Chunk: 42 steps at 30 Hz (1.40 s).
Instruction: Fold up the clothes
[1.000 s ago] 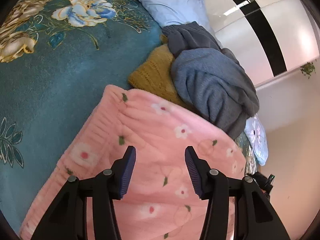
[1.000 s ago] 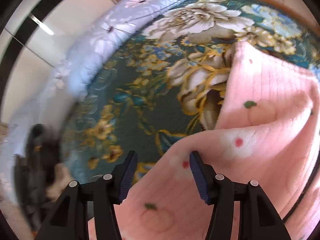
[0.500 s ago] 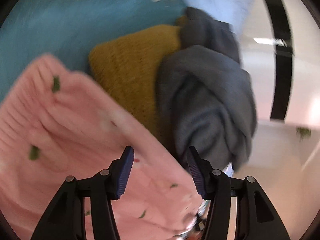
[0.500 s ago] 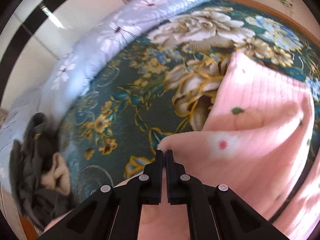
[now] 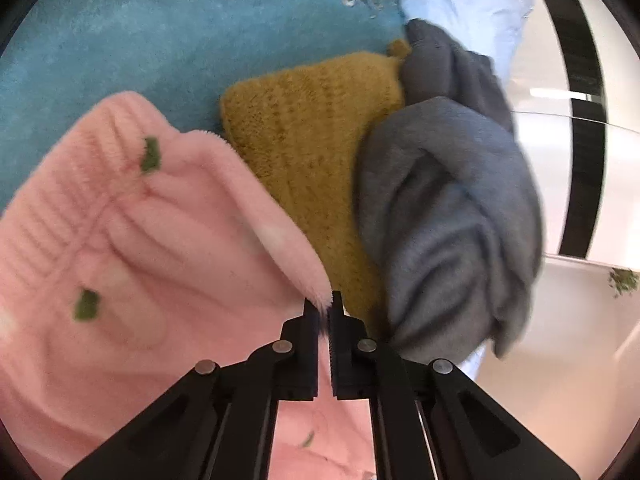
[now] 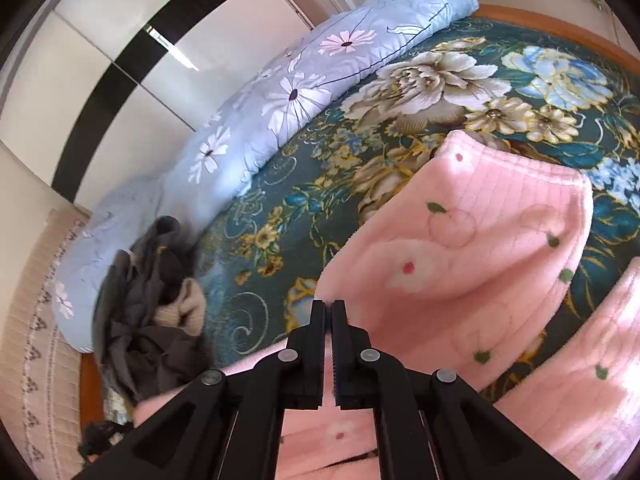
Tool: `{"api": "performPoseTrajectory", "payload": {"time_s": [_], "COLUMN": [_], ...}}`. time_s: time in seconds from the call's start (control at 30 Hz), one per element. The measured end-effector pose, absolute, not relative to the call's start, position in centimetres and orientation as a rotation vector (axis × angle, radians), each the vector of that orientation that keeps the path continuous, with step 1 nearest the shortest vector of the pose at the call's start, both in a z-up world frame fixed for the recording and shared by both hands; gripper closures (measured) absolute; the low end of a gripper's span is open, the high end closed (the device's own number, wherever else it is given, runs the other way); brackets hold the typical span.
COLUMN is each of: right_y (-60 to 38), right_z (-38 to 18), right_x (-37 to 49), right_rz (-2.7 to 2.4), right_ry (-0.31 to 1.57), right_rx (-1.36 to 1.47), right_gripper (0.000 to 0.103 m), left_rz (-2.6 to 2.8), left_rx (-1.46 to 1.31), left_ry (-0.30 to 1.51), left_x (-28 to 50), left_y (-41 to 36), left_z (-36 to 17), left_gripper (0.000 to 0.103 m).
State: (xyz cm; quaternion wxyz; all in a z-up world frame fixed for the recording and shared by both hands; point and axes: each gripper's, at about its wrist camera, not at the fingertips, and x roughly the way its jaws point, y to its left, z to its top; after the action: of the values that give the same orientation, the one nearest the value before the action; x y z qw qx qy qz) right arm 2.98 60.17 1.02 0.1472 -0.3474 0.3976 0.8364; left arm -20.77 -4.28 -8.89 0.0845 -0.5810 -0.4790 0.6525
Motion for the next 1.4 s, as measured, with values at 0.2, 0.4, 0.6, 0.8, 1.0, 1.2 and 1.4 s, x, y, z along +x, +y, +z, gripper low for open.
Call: {"api": "performPoseTrajectory", "payload": {"time_s": [0.2,0.4,0.6,0.8,1.0,1.2,1.4], "right_y": [62.5,62.2,61.8,58.5,55.2,53.3,55.1], "right_z": [3.2,6.9,4.0,1.0,-2.3,-2.7,-5.5], "right_x": [1.9,5.4,6.2,1.7,-2.7,-4.0,-3.4], "right_rz": [2.515,2.67,2.578,2.505,2.411,2.352,2.228], "right_ry": [1.441,1.266,1.274,1.251,1.279,1.079,1.253], "right_rx": [-0.752,-0.635,-0.846,-1.038,-1.149,-1.192,-1.247], "right_gripper": [0.102,0.103,0.102,0.098,0.048,0.049,0.098], "left_rz": [2.001,2.02,1.957,2.012,2.082,2.103,2.091], "left_rx": [-1.312,-1.197,-1.312,-1.269,-1.29,-1.269,-1.277], "left_ry": [-1.436,-1.301,-1.404,-1.379,-1.295,-1.266,-1.258], "left_x": [-19.3,-14.1,-9.6,-4.9,-1.8,0.2,0.1], "left_y": [-6.1,-8.6,-10.4,-11.6,-12.1,-12.6,-12.3], "left_z": [-0.3,2.3,-2.0,-3.7,-6.3,-7.4,-7.8], "left_gripper": [0.1,0.1,0.1,0.1,0.1,0.1,0.1]}}
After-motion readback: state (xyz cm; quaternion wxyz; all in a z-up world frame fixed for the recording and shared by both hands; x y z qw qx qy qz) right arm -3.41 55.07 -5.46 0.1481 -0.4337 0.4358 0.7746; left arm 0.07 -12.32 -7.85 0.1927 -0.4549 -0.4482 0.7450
